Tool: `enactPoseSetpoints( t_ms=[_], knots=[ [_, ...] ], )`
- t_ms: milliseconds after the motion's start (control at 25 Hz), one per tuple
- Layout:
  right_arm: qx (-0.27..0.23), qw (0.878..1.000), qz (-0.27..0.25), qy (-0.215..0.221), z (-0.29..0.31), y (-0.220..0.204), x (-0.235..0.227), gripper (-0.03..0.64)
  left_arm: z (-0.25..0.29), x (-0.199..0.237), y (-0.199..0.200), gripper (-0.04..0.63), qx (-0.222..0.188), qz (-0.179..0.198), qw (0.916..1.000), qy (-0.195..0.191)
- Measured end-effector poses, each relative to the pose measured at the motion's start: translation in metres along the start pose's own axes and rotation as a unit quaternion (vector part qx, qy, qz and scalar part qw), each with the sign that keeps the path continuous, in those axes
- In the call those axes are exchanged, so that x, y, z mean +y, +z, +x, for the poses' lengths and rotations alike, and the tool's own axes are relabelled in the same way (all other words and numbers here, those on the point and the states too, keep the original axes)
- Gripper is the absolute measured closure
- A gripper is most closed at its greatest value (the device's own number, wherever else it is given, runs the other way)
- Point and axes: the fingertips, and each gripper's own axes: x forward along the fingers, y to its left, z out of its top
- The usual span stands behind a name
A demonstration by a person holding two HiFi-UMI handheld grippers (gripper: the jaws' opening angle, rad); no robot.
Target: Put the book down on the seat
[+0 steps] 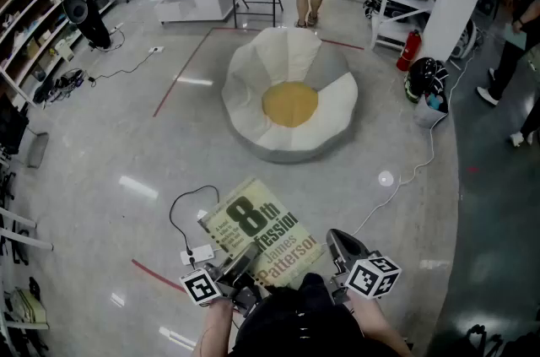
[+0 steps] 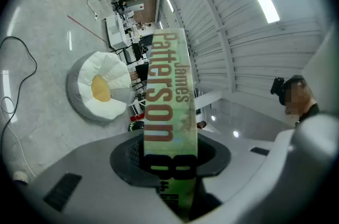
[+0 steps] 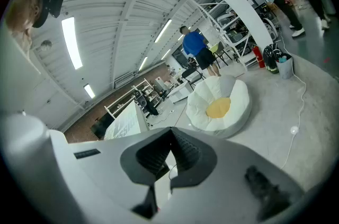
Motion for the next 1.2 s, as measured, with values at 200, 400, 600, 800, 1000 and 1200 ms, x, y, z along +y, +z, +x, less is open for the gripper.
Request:
enactPoseSetpoints(
  t_ms=[200, 400, 600, 800, 1000, 1200],
  knots=[
    [-0.017, 1.000, -0.011, 0.012, -0.022, 0.006, 0.004, 0.604, 0.009, -0.022, -0.025, 0.437, -0.008, 0.001, 0.9999, -0.006],
    [-0.030, 0.999, -0.018, 0.016, -0.042, 0.018, 0.001, 0.604, 0.015, -0.034, -0.046, 0.437, 0.000, 0.000, 1.0000, -0.007],
    [-0.042, 0.999, -0.020, 0.015, -0.060, 0.022, -0.009, 0.604, 0.014, -0.034, -0.060, 0.437, -0.009, -0.013, 0.9998, -0.009],
    [-0.058, 0.998, -0.013, 0.025, -0.079, 0.026, -0.009, 0.604, 0.018, -0.038, -0.073, 0.437, -0.006, -0.020, 0.9997, 0.007],
    [-0.052, 0.998, -0.026, 0.020, -0.087, 0.027, -0.036, 0.603, 0.038, -0.038, -0.092, 0.437, -0.005, -0.015, 0.9998, 0.010],
    [-0.055, 0.998, -0.025, 0.019, -0.087, 0.046, -0.048, 0.603, 0.056, -0.042, -0.093, 0.437, -0.024, -0.036, 0.9991, 0.004]
  ],
)
